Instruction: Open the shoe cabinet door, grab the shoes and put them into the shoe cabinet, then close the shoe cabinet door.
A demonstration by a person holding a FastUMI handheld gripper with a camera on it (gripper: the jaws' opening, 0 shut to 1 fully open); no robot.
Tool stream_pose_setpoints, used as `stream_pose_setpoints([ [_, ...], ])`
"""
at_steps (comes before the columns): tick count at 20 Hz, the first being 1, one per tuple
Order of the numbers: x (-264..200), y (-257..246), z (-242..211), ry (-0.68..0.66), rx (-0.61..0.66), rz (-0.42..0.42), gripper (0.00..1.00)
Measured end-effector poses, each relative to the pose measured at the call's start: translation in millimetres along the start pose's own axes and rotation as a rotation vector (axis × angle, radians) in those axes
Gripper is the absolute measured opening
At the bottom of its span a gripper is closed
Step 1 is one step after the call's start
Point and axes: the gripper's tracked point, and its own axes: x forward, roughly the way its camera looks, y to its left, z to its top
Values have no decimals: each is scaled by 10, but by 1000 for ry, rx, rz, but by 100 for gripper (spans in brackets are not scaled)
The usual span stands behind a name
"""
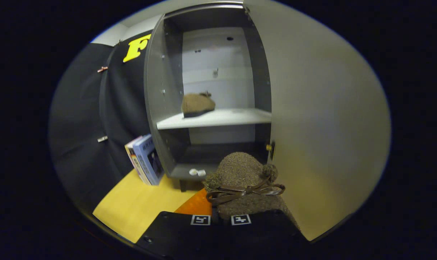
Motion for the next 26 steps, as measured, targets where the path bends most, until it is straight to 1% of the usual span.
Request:
stream_pose_setpoints([
  [2, 55, 77, 407, -30, -6, -1, 6],
  [5, 290, 180, 987, -64, 15, 1, 6],
  [8, 668, 278, 1448, -74, 21, -3, 6],
  [11, 1152, 275, 1770, -76, 5, -30, 6],
  [14, 1695, 253, 1932, -58, -2, -44, 7],
  [17, 2196, 114, 1972, -36, -32, -85, 7],
  [21, 2778, -37, 2013, -34, -1, -119, 7],
  [25, 3286, -198, 1902, 0, -13, -169, 7],
  [26, 3398, -232, 1876, 3, -26, -187, 9],
])
